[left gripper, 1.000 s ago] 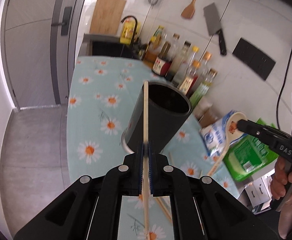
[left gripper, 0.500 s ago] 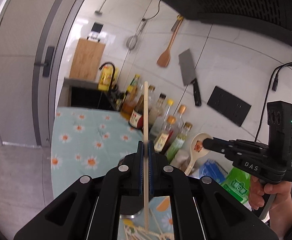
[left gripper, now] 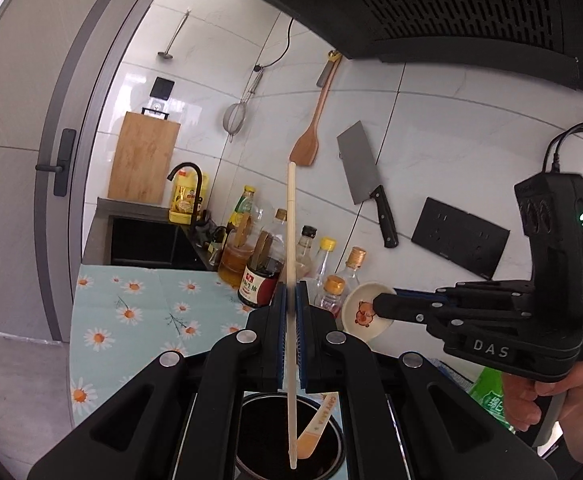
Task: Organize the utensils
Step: 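Drop the chopstick from the left tool into the black holder while the right tool drops the spoon, then withdraw both open tools from the holder back toward the utensils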
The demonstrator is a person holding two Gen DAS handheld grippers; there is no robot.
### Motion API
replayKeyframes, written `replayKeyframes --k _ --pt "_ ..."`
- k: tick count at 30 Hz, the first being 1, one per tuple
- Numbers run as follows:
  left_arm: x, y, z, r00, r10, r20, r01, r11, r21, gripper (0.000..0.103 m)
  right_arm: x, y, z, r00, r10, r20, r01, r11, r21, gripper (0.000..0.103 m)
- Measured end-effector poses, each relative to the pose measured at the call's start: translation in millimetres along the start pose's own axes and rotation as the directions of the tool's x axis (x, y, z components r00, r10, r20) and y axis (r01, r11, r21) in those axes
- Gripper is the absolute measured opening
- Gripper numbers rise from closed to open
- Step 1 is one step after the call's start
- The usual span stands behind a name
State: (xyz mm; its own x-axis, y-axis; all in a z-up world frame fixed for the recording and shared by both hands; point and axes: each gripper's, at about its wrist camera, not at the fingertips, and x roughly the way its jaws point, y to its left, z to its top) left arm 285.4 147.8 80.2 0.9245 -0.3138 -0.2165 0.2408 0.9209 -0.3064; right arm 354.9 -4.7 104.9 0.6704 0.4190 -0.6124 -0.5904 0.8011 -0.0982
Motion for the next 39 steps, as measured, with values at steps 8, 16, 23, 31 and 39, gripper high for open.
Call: replayKeyframes --k 8,16,23,31,39 --pt "22.4 11.1 -24.8 0.999 0.011 -0.04 -0.011 1.0 -0.009 0.004 24.3 2.7 -10.7 0.998 0.019 -0.052 -0.018 1.0 0.009 0.005" --pt "20.0 20.4 -37.2 0.996 -0.002 -0.093 -0.004 0.998 -0.07 0.005 31.5 -0.1 -18.2 0.993 0.086 -0.084 -0.078 0.992 0.096 0.018" --pt "1.7 15.0 -33.6 0.997 0.008 -0.078 -0.014 0.997 -0.077 0.03 11.5 -7.8 -17.5 0.994 0.097 -0.051 -0.088 0.984 0.155 0.02" --pt "-24.1 -3.8 -27.4 0.998 0.014 -0.055 -0.016 0.999 -0.043 0.03 -19.6 -7.4 -27.8 0.996 0.091 -0.02 -0.086 0.981 0.173 0.02" --pt "-46.2 -28.0 -27.7 0.997 0.011 -0.076 -0.011 1.0 -0.001 0.03 -43.8 -13.3 -49.6 0.995 0.104 -0.01 -0.099 0.971 0.216 0.02"
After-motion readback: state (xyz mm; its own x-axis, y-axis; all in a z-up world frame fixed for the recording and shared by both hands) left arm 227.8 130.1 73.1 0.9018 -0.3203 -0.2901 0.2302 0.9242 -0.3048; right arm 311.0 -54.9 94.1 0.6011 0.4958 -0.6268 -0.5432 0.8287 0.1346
